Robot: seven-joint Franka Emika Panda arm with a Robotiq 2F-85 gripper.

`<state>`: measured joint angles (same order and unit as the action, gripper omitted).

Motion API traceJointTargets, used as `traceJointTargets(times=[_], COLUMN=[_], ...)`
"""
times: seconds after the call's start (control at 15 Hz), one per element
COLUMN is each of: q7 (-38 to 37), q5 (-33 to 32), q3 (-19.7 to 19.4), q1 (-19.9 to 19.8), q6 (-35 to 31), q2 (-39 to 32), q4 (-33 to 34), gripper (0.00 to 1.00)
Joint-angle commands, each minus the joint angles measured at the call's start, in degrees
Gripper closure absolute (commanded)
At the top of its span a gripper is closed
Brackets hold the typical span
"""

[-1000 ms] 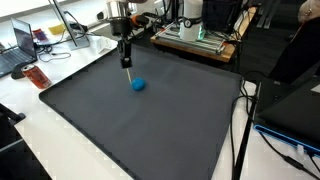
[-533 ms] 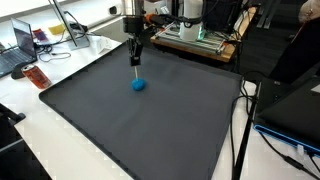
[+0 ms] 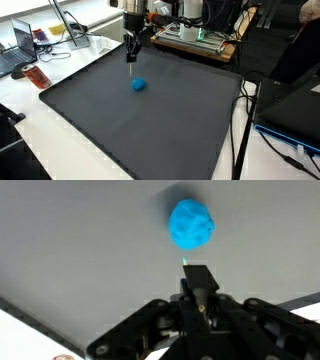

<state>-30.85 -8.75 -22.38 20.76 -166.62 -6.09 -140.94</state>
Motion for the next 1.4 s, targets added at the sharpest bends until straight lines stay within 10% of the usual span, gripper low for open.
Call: traceJointTargets(times=[0.0,0.07,0.13,0.6,0.93,1.33], q7=[-12.09,-11.03,-10.39,-8.11,-6.50,10.85], q5=[-13.89,-13.20,-13.02,-8.51,-7.36,9.20], q3=[-3.38,-2.12,7.16,21.61,22.65,22.11], q1=[6.20,6.84,-0.81,-10.45,-11.98,-15.35], q6=[11.93,15.20,18.79,25.43,25.45,8.69], q2=[4.19,5.54,6.89,9.30,9.77,10.49], q4=[3.53,3.74,4.11,4.65,3.99,-5.19], gripper=[0.97,0.97,0.97,0.87,0.97,0.97])
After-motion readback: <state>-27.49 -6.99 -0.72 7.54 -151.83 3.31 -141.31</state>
